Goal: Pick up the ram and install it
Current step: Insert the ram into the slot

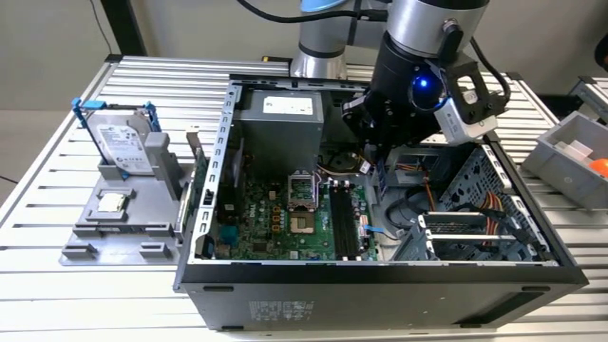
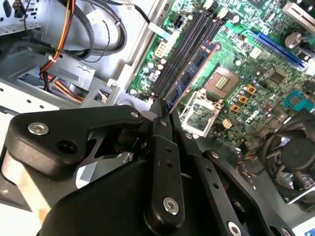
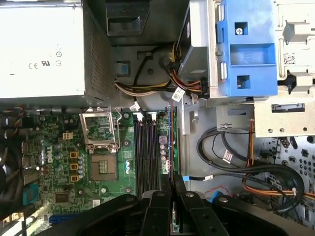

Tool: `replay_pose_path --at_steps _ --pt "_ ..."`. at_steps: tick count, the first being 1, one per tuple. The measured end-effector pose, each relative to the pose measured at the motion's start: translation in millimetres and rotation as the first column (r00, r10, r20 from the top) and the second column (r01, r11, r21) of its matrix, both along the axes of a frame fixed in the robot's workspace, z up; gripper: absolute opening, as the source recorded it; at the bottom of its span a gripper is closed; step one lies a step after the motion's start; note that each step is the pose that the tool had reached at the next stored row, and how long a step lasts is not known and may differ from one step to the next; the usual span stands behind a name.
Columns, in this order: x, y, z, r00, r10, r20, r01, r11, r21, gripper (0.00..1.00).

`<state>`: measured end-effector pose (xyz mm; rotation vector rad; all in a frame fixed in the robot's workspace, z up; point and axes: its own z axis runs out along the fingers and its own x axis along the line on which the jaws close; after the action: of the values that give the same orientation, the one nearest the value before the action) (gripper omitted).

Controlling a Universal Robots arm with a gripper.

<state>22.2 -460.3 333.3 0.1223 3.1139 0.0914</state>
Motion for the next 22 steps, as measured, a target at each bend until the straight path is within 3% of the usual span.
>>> replay_pose_path --at_steps 3,6,14,22 --pt "-0.2 0.0 -2.8 0.9989 -0.046 -0.0011 0.046 0.9989 -0.0001 0.0" --pt "-1.7 0.1 -6.9 0.9986 -0.053 -0.0011 0.053 0.9986 -0.0008 0.0" --pt "-4.5 0.1 -19.3 0.9998 0.018 -0.0011 -0.018 0.9998 -0.0007 0.0" --pt "-4.5 0.1 -19.6 0.9998 0.019 -0.0025 -0.019 0.9998 -0.0007 0.0"
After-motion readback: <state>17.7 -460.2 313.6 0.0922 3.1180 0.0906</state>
